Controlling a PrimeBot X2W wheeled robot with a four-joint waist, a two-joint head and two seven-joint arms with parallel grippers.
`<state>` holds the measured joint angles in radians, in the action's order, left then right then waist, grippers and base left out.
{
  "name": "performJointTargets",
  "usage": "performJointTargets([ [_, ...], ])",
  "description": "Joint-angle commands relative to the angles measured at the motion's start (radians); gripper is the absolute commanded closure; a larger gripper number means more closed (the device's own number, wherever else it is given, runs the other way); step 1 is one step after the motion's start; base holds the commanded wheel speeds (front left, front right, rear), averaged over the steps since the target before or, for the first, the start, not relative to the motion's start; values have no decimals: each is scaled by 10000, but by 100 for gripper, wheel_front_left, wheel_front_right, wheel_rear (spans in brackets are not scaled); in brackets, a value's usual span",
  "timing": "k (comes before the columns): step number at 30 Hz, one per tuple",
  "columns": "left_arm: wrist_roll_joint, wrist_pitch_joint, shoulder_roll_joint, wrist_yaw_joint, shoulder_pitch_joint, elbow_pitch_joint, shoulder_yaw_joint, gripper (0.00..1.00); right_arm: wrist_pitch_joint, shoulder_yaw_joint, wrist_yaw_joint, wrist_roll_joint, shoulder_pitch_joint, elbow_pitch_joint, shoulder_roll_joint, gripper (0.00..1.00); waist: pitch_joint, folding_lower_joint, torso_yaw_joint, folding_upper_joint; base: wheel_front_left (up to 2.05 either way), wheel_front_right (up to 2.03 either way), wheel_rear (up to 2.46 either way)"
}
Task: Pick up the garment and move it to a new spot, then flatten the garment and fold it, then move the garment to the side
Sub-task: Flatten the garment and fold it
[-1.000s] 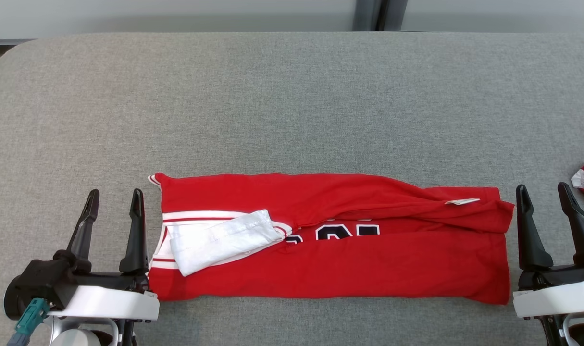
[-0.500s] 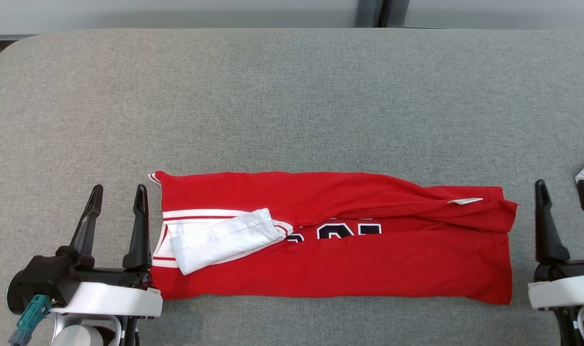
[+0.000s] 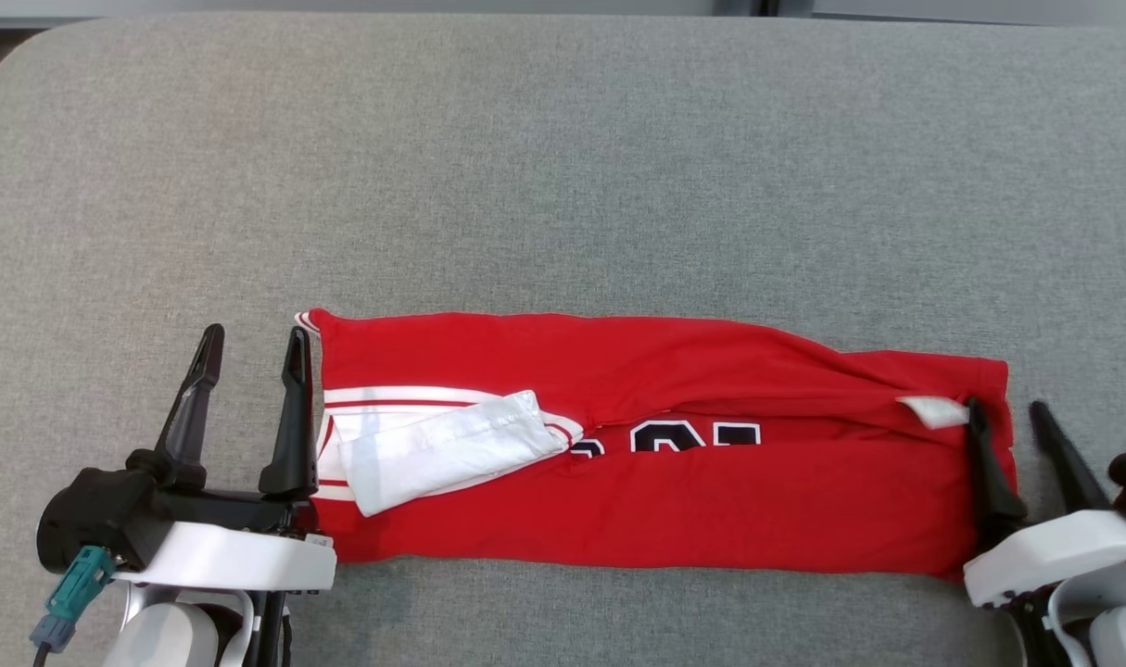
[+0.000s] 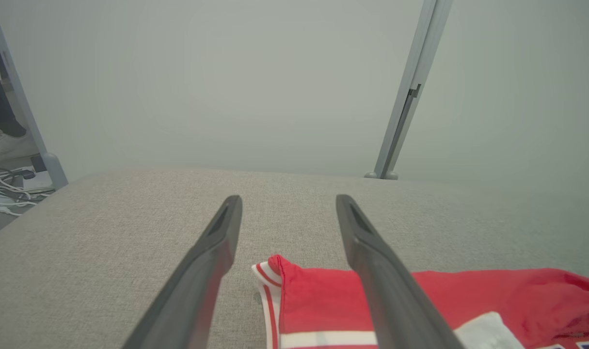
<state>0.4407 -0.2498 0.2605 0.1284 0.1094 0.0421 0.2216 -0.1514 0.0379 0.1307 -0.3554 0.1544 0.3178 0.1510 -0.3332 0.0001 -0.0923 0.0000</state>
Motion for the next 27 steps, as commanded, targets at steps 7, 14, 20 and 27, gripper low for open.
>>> performJointTargets([
  [7,87,-24,-1,-15,217,56,-3,0,83,-452,2,-257,-569,624,-410,0,-170,-1,-17,0,0,0,0],
  [14,45,-42,49,27,255,8,-17,0,263,-993,25,-276,-1146,599,-789,4,-154,-1,-46,0,0,0,0],
  [20,66,-57,61,61,170,-4,-40,0,127,-804,-5,-326,-1043,406,-776,100,-108,-1,12,0,0,0,0],
  [27,31,-80,72,147,114,-3,-81,0,-357,-34,-42,-432,-745,106,75,100,24,-1,35,0,0,0,0],
])
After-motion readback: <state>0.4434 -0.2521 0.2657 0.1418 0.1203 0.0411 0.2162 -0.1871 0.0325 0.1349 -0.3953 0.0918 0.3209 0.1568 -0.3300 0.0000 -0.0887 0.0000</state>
